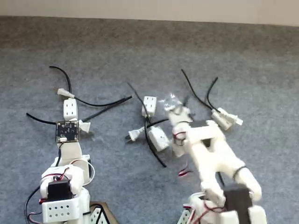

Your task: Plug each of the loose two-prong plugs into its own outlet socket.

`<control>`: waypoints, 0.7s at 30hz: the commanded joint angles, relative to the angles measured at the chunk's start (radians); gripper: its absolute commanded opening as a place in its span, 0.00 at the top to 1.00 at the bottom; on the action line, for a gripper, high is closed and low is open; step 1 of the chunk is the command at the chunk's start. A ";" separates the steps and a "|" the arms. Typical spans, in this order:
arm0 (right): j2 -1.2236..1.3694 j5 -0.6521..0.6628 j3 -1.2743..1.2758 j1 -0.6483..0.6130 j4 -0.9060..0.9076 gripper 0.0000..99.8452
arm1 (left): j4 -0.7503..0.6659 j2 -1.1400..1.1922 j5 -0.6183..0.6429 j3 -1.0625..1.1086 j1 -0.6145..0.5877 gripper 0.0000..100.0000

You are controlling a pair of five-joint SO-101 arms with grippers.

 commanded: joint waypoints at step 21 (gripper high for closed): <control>-0.005 -0.037 -0.374 -0.240 0.249 0.70 | 0.005 -0.002 0.008 0.016 -0.008 0.99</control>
